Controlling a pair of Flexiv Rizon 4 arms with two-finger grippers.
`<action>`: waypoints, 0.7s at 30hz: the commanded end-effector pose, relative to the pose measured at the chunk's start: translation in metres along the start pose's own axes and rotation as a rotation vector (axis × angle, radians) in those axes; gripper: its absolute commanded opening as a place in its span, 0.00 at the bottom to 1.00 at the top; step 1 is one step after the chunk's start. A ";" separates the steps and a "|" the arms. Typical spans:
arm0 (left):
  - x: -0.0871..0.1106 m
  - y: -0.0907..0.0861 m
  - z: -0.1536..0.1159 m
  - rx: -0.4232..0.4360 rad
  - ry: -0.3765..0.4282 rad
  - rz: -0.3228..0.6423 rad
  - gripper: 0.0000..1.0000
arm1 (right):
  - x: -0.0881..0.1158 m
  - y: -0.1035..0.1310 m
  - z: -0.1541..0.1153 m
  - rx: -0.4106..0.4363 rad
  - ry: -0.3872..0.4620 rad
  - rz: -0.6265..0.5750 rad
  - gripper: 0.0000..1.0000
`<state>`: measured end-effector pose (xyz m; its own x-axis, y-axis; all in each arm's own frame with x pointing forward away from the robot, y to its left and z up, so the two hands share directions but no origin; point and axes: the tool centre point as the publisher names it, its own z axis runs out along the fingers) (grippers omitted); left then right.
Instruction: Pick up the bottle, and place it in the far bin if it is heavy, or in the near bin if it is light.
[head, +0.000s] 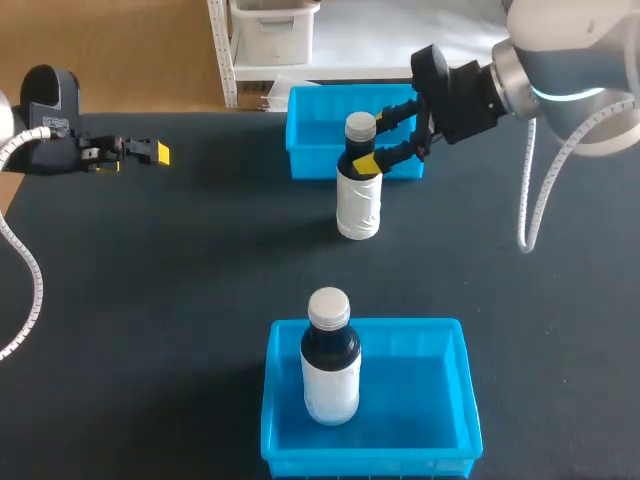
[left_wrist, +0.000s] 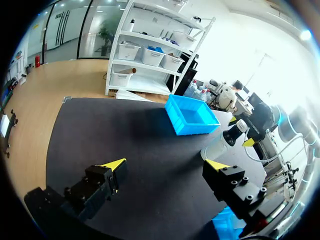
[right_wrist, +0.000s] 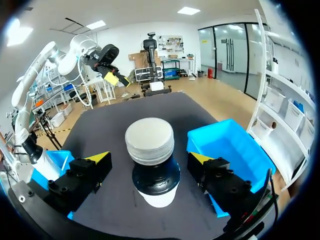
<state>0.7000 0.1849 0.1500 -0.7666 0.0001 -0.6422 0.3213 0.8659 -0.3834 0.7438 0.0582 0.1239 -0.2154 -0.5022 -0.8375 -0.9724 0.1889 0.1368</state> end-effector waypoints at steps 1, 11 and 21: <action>0.000 0.000 0.000 0.000 0.000 0.000 1.00 | -0.001 -0.004 0.006 -0.002 -0.004 -0.004 1.00; 0.000 0.000 0.000 0.000 0.000 0.000 1.00 | 0.000 -0.006 0.010 -0.007 -0.012 -0.005 1.00; 0.000 0.000 0.000 0.000 0.000 0.000 1.00 | 0.000 -0.001 0.009 -0.019 -0.022 -0.010 0.88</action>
<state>0.7000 0.1849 0.1500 -0.7666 0.0001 -0.6422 0.3213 0.8659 -0.3834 0.7469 0.0666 0.1180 -0.2041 -0.4869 -0.8493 -0.9760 0.1684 0.1380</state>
